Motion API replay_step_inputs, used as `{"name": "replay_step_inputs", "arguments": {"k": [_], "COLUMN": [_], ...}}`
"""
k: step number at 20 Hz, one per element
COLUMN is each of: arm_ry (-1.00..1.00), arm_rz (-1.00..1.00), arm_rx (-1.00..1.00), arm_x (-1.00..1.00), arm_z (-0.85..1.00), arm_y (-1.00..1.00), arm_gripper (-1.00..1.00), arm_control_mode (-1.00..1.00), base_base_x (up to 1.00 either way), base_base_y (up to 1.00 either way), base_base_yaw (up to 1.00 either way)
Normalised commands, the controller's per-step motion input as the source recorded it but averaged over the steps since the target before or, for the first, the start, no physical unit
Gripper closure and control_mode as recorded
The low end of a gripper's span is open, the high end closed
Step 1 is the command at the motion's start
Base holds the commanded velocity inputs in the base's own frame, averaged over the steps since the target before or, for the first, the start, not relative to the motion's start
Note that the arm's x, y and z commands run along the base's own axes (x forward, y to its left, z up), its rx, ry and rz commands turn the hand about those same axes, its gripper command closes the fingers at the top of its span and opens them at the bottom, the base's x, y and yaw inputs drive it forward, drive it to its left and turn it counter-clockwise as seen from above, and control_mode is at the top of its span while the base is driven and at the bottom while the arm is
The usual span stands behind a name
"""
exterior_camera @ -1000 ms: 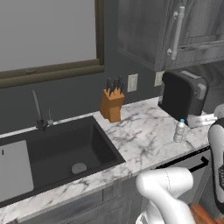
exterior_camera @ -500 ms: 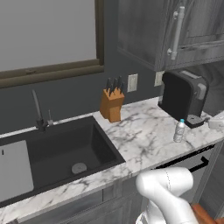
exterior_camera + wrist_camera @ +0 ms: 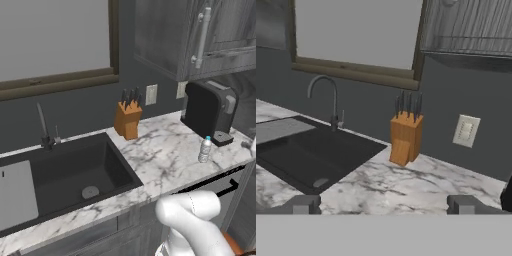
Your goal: Take the bottled waters from the counter and place them in the freezer to freeze. Close the freezer door after placing the bottles.
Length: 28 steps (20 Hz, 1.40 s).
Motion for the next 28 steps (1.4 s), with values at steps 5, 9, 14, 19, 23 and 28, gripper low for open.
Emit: {"name": "replay_step_inputs", "arguments": {"k": [5,9,14,19,23,28], "arm_ry": [-0.03,0.0,0.0,0.0,0.0,0.0], "arm_rz": [0.02,0.0,0.0,-0.02,-0.08,-0.12], "arm_rx": [0.01,0.03,0.04,0.1,0.14,0.09], "arm_x": [0.04,0.04,0.0,0.0,0.19,0.3], "arm_z": [-0.46,-0.54,-0.6,-0.45,-0.13,-0.09], "arm_y": [-0.22,-0.09,0.0,0.0,0.0,0.0], "arm_gripper": [-1.0,-1.0,-1.0,-1.0,-1.0,-1.0], "arm_control_mode": [-1.0,-1.0,-1.0,-1.0,-1.0,-1.0], "base_base_x": [0.0,0.0,0.0,0.0,0.0,0.0], "base_base_y": [0.0,0.0,0.0,0.0,0.0,0.0], "base_base_yaw": [0.0,0.0,0.0,0.0,0.0,0.0]}}
